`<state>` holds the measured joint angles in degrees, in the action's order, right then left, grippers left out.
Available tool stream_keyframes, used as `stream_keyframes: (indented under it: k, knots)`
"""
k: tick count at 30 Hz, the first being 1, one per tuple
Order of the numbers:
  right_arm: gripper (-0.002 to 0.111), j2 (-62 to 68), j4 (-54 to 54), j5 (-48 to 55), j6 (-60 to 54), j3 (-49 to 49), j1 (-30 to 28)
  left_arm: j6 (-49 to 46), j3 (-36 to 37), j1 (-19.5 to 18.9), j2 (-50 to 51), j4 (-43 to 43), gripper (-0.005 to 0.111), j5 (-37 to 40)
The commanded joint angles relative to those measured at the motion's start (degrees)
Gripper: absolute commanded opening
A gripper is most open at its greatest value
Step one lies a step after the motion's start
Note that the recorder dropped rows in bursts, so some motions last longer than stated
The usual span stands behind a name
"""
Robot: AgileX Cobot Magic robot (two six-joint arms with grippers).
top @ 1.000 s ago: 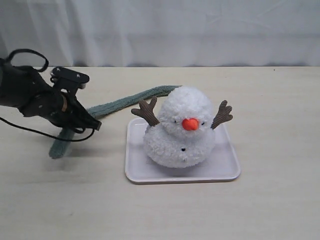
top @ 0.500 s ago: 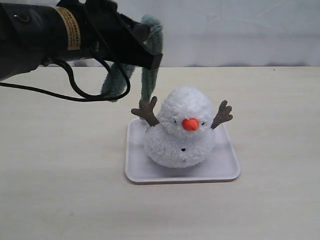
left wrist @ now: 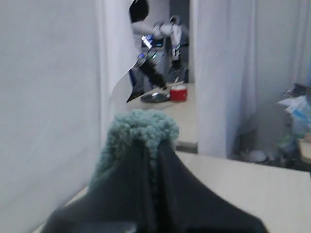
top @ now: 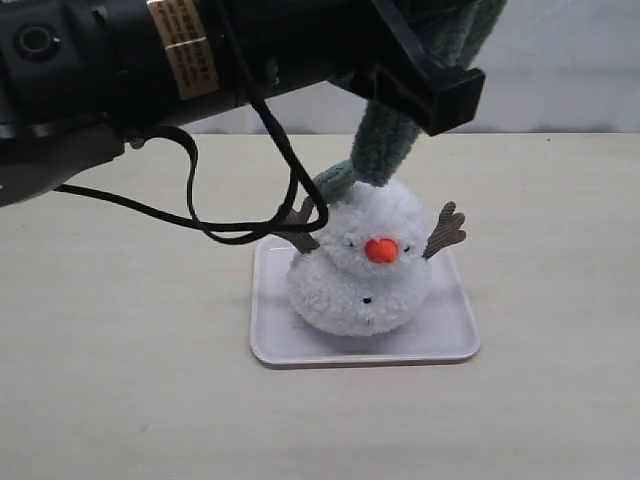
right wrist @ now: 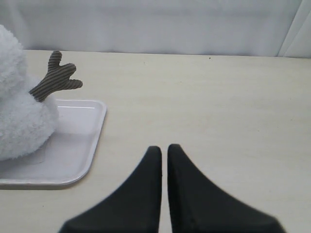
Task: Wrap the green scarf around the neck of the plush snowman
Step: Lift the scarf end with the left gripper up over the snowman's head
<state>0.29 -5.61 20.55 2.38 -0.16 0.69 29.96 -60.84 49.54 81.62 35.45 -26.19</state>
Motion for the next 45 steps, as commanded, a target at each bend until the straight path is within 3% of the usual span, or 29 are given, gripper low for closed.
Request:
stream_keyframes:
  k: [1, 9, 13, 24, 34, 40, 45]
  knots:
    - [0.004, -0.29, 0.19, -0.53, -0.14, 0.16, 0.10, 0.05, -0.12, 0.49, -0.45, -0.21, 0.000, -5.58]
    - [0.004, -0.29, 0.19, -0.53, -0.14, 0.16, 0.10, 3.01, -0.12, 0.49, -0.32, 4.50, 0.000, -4.63]
    - [0.004, -0.29, 0.19, -0.53, -0.14, 0.16, 0.10, 9.20, -0.12, 0.49, -0.32, 11.27, 0.000, -10.15]
    - [0.004, -0.29, 0.19, -0.53, -0.14, 0.16, 0.10, 9.38, -0.12, 0.49, -0.32, 17.86, 0.000, -14.39]
    - [0.004, -0.29, 0.19, -0.53, -0.14, 0.16, 0.10, -2.94, -0.12, 0.49, 2.52, 17.86, 0.000, 13.33]
    - [0.004, -0.29, 0.19, -0.53, -0.14, 0.16, 0.10, -13.89, -1.64, 0.49, 8.99, 17.86, 0.000, 17.75]
    - [0.004, -0.29, 0.19, -0.53, -0.14, 0.16, 0.10, -16.56, -6.98, 0.49, 13.94, 17.86, 0.000, 20.29]
